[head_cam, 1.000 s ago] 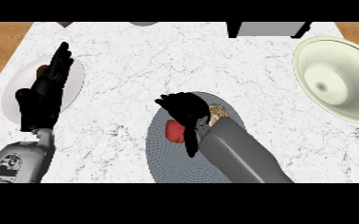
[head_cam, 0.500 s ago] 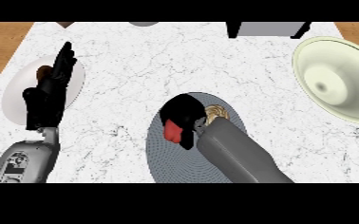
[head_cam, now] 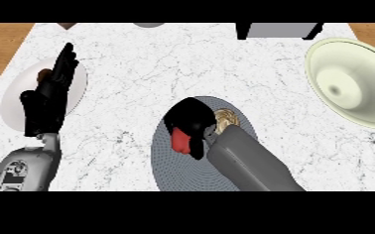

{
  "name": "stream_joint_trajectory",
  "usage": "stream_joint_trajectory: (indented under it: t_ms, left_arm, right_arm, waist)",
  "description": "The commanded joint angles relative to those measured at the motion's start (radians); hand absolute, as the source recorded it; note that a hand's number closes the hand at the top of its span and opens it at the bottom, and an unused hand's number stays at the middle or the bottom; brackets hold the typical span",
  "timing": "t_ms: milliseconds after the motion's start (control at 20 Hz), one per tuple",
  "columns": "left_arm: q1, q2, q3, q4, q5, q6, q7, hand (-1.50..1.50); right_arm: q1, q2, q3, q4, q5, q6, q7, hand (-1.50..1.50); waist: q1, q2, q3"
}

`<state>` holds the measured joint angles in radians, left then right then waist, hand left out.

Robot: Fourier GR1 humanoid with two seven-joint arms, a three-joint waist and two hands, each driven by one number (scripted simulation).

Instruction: Pick the bell pepper from the placemat and place it in the bowl

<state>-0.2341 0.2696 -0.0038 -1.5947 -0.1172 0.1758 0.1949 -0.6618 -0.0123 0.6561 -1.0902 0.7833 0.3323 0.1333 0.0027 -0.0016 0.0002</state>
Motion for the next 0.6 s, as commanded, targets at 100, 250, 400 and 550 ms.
stream_joint_trajectory:
  t_ms: [100,250,400,550]
  left_arm:
    - [0.028,-0.008,-0.031,-0.030,-0.017,-0.009,-0.012,0.00]
    - [-0.004,-0.008,-0.007,0.013,0.003,-0.012,-0.019,0.00]
    - [-0.008,-0.029,-0.027,0.006,-0.013,0.001,-0.024,0.00]
    - [-0.012,-0.015,-0.019,0.031,-0.027,0.001,-0.022,0.00]
  right_arm:
    - [0.013,0.012,-0.133,0.015,-0.079,-0.218,0.342,1.50]
    - [-0.018,0.012,-0.227,0.015,-0.106,-0.351,0.524,1.50]
    - [-0.051,0.012,-0.205,-0.062,-0.140,-0.539,0.647,1.50]
    - [-0.136,0.012,-0.166,-0.138,-0.082,-0.671,0.766,1.50]
  waist:
    - [0.025,0.001,0.000]
    - [0.013,0.005,-0.001]
    - [0.027,0.000,0.000]
    - [0.018,-0.003,-0.001]
